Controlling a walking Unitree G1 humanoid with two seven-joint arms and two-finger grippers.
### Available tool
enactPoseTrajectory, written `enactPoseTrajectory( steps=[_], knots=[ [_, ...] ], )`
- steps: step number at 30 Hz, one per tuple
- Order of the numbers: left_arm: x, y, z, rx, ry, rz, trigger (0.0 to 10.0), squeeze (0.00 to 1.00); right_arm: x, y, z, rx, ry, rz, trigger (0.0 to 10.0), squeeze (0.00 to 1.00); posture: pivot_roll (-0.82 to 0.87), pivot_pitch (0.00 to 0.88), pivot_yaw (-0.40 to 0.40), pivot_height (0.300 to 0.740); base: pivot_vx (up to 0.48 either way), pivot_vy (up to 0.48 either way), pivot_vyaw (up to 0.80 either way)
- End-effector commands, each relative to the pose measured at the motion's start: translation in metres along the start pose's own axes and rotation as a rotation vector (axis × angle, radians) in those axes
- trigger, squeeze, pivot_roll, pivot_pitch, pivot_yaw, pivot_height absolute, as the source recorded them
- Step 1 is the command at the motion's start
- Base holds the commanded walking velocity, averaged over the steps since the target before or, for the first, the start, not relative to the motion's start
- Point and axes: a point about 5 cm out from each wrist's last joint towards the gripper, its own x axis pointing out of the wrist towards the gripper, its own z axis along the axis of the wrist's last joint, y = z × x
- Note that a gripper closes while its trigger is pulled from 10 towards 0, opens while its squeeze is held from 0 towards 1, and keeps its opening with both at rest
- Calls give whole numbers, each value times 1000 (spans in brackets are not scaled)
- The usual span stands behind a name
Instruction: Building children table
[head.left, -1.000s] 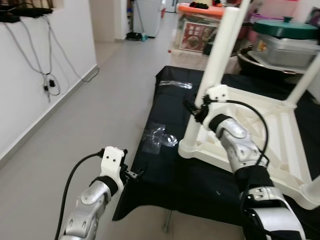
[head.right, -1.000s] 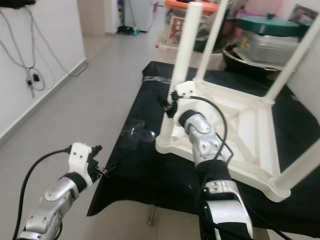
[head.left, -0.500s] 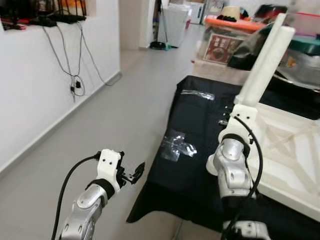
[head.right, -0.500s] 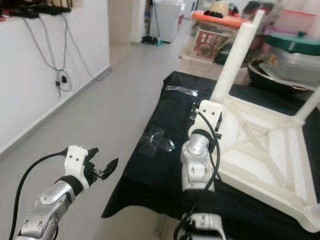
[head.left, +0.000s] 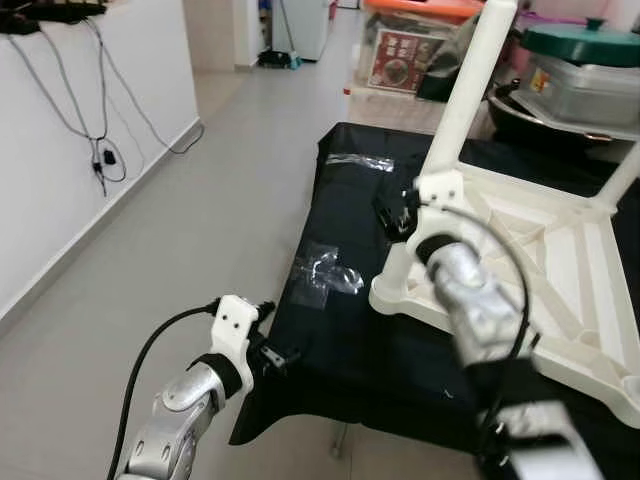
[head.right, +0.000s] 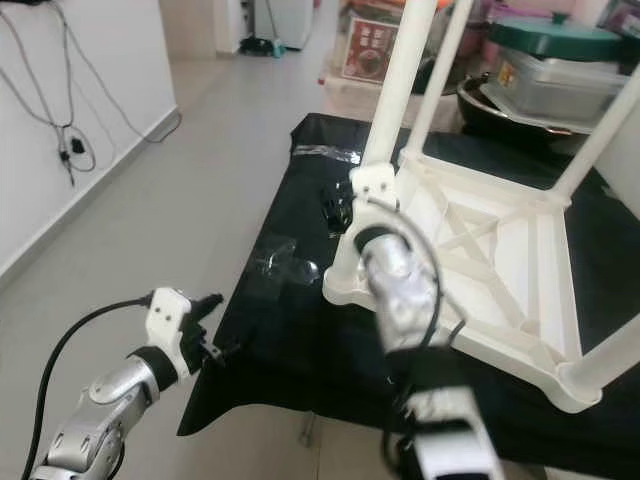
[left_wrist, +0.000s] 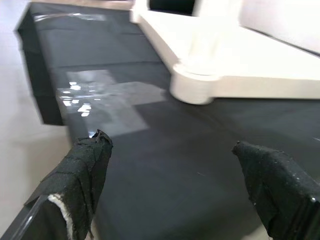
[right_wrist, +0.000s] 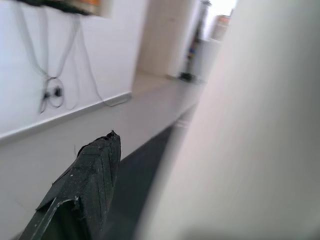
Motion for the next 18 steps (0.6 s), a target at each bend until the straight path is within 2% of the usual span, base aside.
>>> enactPoseTrajectory(
  steps=[1, 7, 8, 9, 10, 11, 12, 13, 14, 15, 16, 17, 18],
  knots=[
    [-2, -7, -3, -9, 24, -47, 10000, 0, -1, 4, -5, 11, -1, 128, 10000, 0, 38, 0, -103, 740, 0, 0, 0],
    [-4, -14, -5, -13, 42, -96, 10000, 0, 3, 0, -16, 3, 48, 240, 10000, 0, 42, 0, -106, 740, 0, 0, 0],
    [-3, -15, -4, -12, 44, -103, 10000, 0, 7, -1, -20, 7, 70, 251, 3765, 0, 51, 0, -109, 740, 0, 0, 0],
    [-3, -16, -3, -10, 44, -107, 10000, 0, 13, 0, -26, 12, 115, 228, 0, 0, 62, 0, -116, 740, 0, 0, 0],
    [-3, -16, -2, -10, 43, -108, 10000, 0, 16, -1, -31, 7, 154, 177, 0, 0, 65, 0, -117, 740, 0, 0, 0],
    [-3, -16, -2, -10, 43, -108, 10000, 0, 16, -1, -31, 7, 154, 177, 0, 0, 65, 0, -117, 740, 0, 0, 0],
    [-5, -16, -1, -12, 45, -108, 10000, 0, 20, -7, -38, -3, 221, 18, 0, 0, 65, 0, -117, 740, 0, 0, 0],
    [-7, -16, -2, -12, 48, -106, 10000, 0, 17, -23, -47, 29, 292, -248, 0, 0, 71, 0, -123, 740, 0, 0, 0],
    [-7, -16, -2, -12, 48, -106, 10000, 0, 17, -23, -47, 29, 292, -248, 0, 0, 71, 0, -123, 740, 0, 0, 0],
    [-9, -17, -2, -14, 51, -103, 10000, 0, 12, -33, -53, 48, 343, -427, 0, 0, 69, 0, -121, 740, 0, 0, 0],
    [-11, -18, -3, -19, 55, -100, 10000, 0, -1, -44, -64, 92, 394, -651, 0, 0, 62, 0, -118, 740, 0, 0, 0],
    [-11, -18, -3, -19, 55, -100, 10000, 0, -1, -44, -64, 92, 394, -651, 0, 0, 62, 0, -118, 740, 0, 0, 0],
    [-12, -18, -4, -23, 58, -98, 10000, 0, -10, -49, -72, 122, 423, -780, 0, 0, 62, 0, -118, 740, 0, 0, 0]
  ],
)
